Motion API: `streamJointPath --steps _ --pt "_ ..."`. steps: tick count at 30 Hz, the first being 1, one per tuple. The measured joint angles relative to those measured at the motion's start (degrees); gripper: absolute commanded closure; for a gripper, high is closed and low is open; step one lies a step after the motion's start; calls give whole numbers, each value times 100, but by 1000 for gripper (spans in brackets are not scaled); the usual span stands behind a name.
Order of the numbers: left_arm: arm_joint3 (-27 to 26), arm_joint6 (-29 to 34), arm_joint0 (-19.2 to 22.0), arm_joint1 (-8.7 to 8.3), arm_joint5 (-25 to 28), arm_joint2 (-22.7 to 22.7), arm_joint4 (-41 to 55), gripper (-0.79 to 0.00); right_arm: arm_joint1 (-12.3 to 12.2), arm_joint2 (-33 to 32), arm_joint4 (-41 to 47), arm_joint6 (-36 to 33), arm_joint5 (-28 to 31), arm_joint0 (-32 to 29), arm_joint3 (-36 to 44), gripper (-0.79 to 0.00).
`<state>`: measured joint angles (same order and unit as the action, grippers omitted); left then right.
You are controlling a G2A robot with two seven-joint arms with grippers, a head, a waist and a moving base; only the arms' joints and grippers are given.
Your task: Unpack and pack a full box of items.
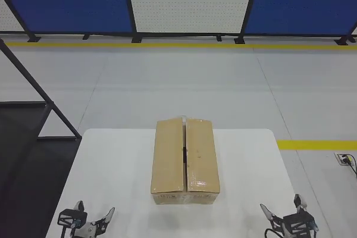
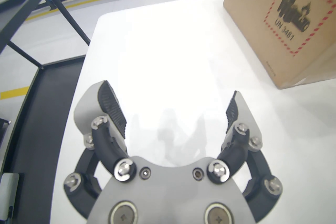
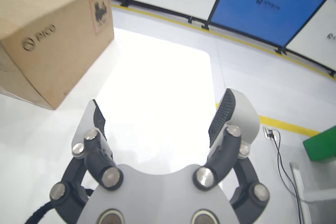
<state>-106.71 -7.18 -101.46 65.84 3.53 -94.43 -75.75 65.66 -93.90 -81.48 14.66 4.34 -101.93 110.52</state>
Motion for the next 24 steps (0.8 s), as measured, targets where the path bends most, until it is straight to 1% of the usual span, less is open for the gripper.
streamJointPath --steps 5,10,12,14,24 --pt "-432 -590 -172 -43 515 -254 -355 -785 -51 -150 -841 845 423 -284 554 -785" --pt "-758 -1145 -215 -79 879 -329 -934 -785 -89 -149 -1788 1471 517 -484 846 -785" --pt "-867 -1481 -252 -92 1045 -331 -1156 -785 -83 -146 -1962 1481 404 -546 861 -785" --pt "-880 -1741 -288 -94 1082 -338 -1230 -785 -79 -153 -1954 1407 320 -552 858 -785" --pt "-873 -1725 -288 -94 1073 -338 -1221 -785 -79 -153 -1945 1406 325 -549 857 -785"
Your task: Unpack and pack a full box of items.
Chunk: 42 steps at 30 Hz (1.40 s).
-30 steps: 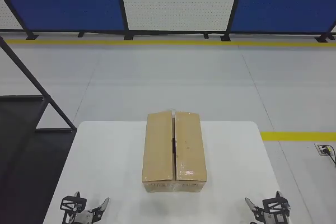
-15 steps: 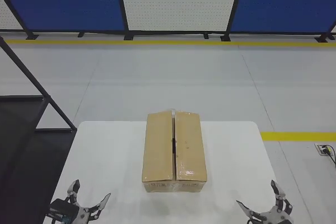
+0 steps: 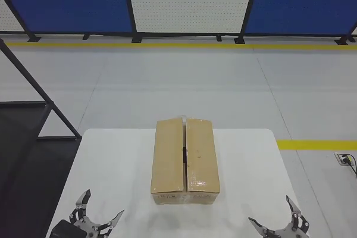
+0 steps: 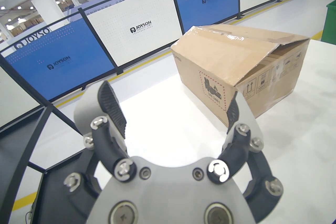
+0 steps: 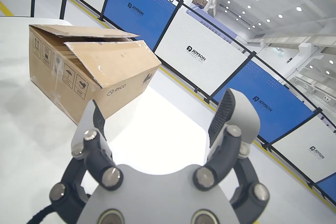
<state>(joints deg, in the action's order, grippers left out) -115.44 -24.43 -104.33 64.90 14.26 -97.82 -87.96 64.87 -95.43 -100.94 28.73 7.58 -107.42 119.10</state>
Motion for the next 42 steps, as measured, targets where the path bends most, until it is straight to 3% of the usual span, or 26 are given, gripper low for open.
streamJointPath --steps 6,15,20,27,42 --pt "44 88 68 2 74 35 85 -785 -8 44 -117 -15 44 40 94 -785" --pt "485 290 779 -47 1172 120 592 -785 -28 940 -2451 -913 127 381 948 -785" --pt "563 81 921 -59 1421 200 598 -785 30 1724 -3283 -1637 48 769 1016 -785" --pt "377 134 880 -61 1553 285 680 -785 162 2690 -3208 -2244 85 1437 663 -785" --pt "358 185 910 -55 1523 322 778 -785 214 2887 -2998 -2440 134 1637 483 -785"
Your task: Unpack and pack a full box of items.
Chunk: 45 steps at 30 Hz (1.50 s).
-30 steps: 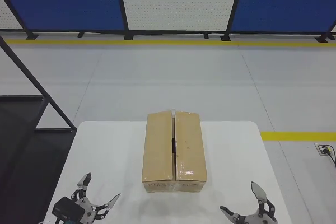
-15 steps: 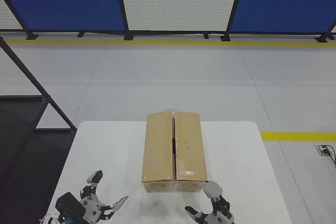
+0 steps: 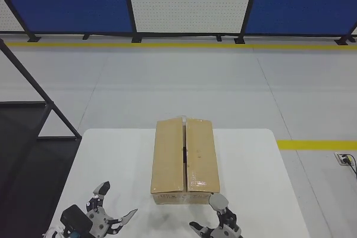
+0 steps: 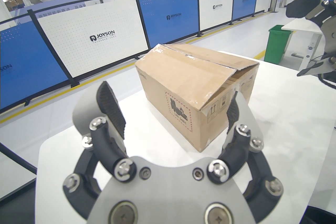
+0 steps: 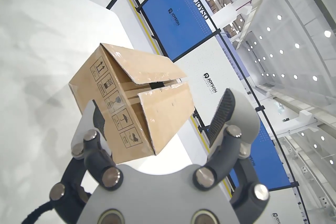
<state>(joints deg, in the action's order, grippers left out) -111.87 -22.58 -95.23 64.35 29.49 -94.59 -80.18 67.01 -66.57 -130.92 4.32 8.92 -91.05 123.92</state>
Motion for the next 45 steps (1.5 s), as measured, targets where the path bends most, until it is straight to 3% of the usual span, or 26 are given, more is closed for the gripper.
streamJointPath --steps 5,11,20,38,39,40,42,45 --pt "28 72 25 10 -79 19 231 -785 212 733 -343 -1601 -319 644 -280 -785" --pt "139 16 -104 20 -253 -61 353 -785 408 1240 -642 -2534 -902 1120 -636 -785" --pt "139 -55 -176 19 -238 -91 353 -785 598 1523 -1019 -3149 -1187 1479 -1011 -785" --pt "210 -117 -98 8 -188 -53 161 -785 865 1618 -1535 -3653 -1521 1669 -1363 -785" --pt "214 -117 -95 8 -189 -53 164 -785 878 1624 -1564 -3676 -1514 1682 -1385 -708" --pt "220 -117 -91 8 -193 -52 168 -785 891 1631 -1585 -3693 -1506 1694 -1409 -542" --pt "237 -116 -78 8 -202 -48 178 -785 921 1639 -1629 -3727 -1492 1721 -1467 -366" --pt "258 -97 -56 8 -216 -51 183 -785 961 1649 -1700 -3772 -1489 1743 -1528 -299"
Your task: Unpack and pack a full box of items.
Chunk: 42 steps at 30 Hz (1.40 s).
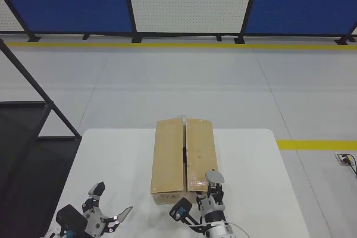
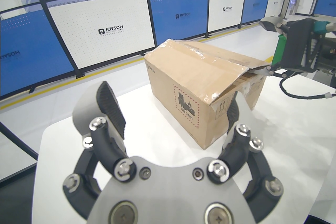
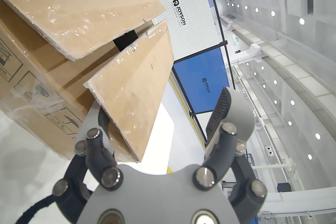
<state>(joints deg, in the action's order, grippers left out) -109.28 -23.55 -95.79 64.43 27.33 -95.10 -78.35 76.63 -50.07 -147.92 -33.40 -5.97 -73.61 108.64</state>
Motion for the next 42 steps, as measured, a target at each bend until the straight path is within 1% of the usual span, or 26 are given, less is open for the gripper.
streamJointPath --steps 1,3,4,9,18,22,28,32,42 --pt "3 5 7 -1 -1 -4 0 -785 11 1 -18 -6 -1 3 -13 -274" --pt "7 20 26 -2 -15 -17 -9 -785 35 -3 -69 -9 -14 5 -42 -249" --pt "7 29 35 -3 -33 -25 -23 -785 44 -8 -86 -3 -16 5 -56 -222" --pt "2 58 68 -3 -120 -22 -95 -785 86 -71 -95 82 -1 -5 -117 0" --pt "15 83 95 -2 -157 -17 -90 -785 152 -176 -166 226 32 -51 -149 0" --pt "26 109 112 -2 -165 -12 -70 -785 170 -265 -29 439 69 -78 -142 0" --pt "27 146 138 -2 -164 -2 -64 -785 160 -574 620 1043 310 -170 -59 0" --pt "21 171 142 -2 -172 13 -64 -785 127 -871 1121 1525 623 -244 -10 0" --pt "-3 203 141 -2 -167 31 -63 -785 46 -1481 1787 2326 1014 -526 167 0"
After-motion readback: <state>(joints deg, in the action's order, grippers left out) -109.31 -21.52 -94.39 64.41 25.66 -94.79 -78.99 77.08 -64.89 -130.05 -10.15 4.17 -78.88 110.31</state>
